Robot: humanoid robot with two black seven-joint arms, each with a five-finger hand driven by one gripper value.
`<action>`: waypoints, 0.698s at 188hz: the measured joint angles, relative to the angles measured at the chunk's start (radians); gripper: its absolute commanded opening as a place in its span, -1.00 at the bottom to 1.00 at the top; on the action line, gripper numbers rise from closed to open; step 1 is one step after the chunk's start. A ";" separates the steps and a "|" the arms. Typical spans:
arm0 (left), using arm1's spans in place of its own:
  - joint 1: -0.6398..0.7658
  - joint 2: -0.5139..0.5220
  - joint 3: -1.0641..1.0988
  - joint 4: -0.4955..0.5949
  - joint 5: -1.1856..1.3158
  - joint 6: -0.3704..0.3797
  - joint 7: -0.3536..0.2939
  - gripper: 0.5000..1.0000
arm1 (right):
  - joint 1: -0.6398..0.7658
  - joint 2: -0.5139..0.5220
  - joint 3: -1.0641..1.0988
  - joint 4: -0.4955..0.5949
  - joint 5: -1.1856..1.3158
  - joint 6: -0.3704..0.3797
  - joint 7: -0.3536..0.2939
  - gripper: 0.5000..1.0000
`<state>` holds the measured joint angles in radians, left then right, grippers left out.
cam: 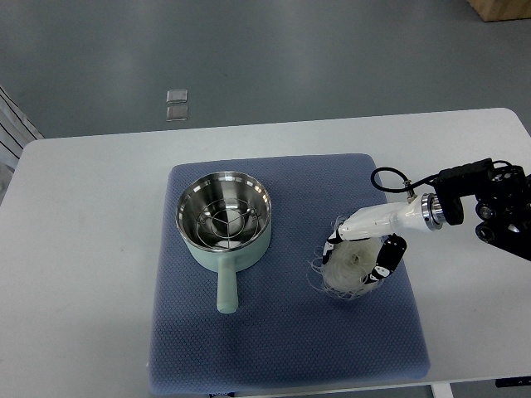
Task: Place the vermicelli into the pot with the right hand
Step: 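Lower the right hand onto the vermicelli and close fingers around it, then lift the vermicelli with the right hand and carry it over the saucepan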
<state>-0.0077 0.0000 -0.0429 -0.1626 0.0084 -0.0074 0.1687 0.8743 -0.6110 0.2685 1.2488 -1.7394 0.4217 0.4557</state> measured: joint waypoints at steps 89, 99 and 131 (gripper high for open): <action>0.000 0.000 0.000 0.000 0.000 0.000 0.000 1.00 | 0.012 -0.005 0.020 0.000 0.016 -0.004 0.011 -0.94; 0.000 0.000 0.000 0.000 0.000 0.000 0.000 1.00 | 0.020 -0.005 0.029 0.000 0.018 -0.006 0.011 -0.93; 0.000 0.000 0.000 0.000 0.000 0.000 0.000 1.00 | 0.068 -0.008 0.061 0.000 0.038 -0.006 0.012 -0.92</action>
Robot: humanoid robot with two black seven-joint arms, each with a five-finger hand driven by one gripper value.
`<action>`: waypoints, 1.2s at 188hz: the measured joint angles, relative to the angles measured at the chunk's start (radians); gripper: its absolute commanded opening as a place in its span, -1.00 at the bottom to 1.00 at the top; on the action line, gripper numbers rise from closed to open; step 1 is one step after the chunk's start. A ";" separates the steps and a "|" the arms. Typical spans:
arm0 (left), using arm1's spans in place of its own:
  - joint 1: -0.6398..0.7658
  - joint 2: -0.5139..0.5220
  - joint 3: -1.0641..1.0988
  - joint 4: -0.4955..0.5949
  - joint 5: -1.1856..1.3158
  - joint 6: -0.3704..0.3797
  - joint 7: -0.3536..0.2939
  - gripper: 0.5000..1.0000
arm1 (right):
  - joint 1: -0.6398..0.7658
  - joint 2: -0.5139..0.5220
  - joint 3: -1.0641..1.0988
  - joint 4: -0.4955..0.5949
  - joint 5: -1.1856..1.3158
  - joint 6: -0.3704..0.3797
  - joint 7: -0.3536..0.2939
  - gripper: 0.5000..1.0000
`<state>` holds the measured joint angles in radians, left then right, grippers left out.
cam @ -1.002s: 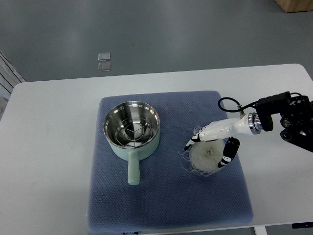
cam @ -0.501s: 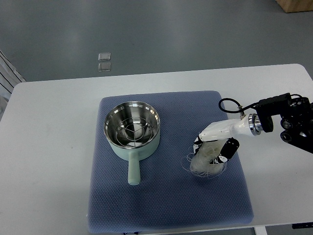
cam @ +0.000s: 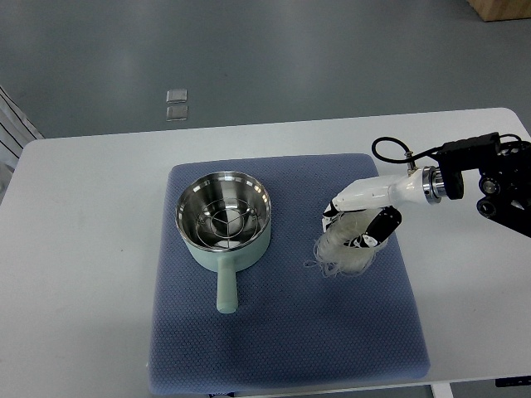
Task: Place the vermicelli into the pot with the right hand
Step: 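Lift the vermicelli with the right hand and carry it over the saucepan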
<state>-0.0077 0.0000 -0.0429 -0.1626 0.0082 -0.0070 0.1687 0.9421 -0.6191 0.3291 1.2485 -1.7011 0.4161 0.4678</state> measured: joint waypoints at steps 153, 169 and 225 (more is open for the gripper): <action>0.000 0.000 0.002 0.000 0.000 -0.001 0.000 1.00 | 0.417 0.304 0.005 -0.152 0.119 0.010 -0.009 -0.89; 0.000 0.000 0.002 0.000 0.000 -0.001 0.000 1.00 | 0.416 0.362 0.003 -0.170 0.118 0.004 -0.013 -0.88; 0.001 0.000 0.001 0.000 0.000 0.000 0.000 1.00 | 0.322 0.484 0.000 -0.281 0.109 -0.057 -0.019 -0.70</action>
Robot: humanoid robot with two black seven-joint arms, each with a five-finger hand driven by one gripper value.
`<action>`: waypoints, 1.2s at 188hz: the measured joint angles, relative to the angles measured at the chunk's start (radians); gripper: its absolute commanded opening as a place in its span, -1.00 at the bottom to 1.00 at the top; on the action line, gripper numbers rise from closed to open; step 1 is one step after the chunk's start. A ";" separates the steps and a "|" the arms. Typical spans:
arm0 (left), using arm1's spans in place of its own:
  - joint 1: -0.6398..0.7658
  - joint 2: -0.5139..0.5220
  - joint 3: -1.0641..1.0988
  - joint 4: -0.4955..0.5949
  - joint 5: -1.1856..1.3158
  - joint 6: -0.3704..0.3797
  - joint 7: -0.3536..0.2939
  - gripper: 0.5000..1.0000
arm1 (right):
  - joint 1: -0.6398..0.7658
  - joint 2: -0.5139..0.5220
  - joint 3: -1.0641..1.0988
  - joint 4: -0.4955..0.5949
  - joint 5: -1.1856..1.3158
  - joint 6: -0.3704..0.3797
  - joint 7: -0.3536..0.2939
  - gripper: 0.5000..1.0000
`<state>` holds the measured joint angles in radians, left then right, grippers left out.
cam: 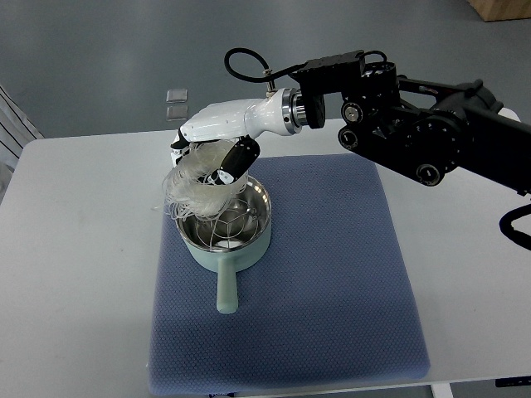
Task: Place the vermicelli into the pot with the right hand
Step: 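Lift the vermicelli with the right hand and carry it over the saucepan, then open the right hand to drop the vermicelli into the saucepan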
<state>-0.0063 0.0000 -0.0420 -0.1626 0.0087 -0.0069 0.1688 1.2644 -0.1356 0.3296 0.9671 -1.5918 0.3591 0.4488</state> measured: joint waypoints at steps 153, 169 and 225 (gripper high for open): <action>0.000 0.000 -0.001 0.000 0.000 -0.001 0.000 1.00 | -0.112 0.029 0.004 -0.059 -0.002 -0.091 0.001 0.63; 0.000 0.000 -0.001 0.000 -0.001 -0.001 0.000 1.00 | -0.111 0.024 0.009 -0.059 0.005 -0.091 0.001 0.66; 0.000 0.000 -0.001 0.000 -0.001 0.000 0.000 1.00 | -0.097 -0.012 0.173 -0.058 0.119 -0.075 0.003 0.71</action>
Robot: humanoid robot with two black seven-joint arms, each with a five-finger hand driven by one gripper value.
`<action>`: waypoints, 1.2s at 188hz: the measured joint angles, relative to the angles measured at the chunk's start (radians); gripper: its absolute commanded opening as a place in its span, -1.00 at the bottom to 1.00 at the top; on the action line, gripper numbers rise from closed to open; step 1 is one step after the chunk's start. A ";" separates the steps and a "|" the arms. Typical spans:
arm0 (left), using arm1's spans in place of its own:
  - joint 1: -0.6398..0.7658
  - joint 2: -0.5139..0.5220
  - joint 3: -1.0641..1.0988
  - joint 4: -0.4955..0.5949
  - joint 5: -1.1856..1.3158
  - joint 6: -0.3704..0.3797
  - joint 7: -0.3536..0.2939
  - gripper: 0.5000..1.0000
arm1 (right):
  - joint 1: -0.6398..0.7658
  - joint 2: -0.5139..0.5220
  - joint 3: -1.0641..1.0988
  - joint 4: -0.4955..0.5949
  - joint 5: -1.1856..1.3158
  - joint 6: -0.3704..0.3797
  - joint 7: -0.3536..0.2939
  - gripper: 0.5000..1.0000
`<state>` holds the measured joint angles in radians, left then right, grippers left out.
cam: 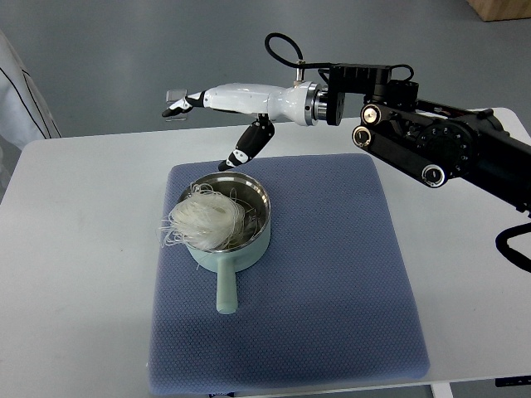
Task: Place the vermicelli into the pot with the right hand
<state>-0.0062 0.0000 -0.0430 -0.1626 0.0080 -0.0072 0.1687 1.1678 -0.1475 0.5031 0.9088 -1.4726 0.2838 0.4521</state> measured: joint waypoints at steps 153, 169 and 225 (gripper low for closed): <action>0.000 0.000 0.000 0.000 0.000 0.000 0.000 1.00 | -0.259 0.132 0.400 -0.338 1.094 -0.353 -0.066 0.71; 0.000 0.000 0.000 0.000 0.000 0.000 0.000 1.00 | -0.280 0.134 0.399 -0.357 1.150 -0.368 -0.067 0.71; 0.000 0.000 -0.002 0.000 0.000 0.000 0.000 1.00 | -0.321 0.123 0.400 -0.376 1.298 -0.365 -0.106 0.71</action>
<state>-0.0060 0.0000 -0.0452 -0.1626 0.0078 -0.0070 0.1688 0.8467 -0.0247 0.9030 0.5331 -0.1743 -0.0811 0.3460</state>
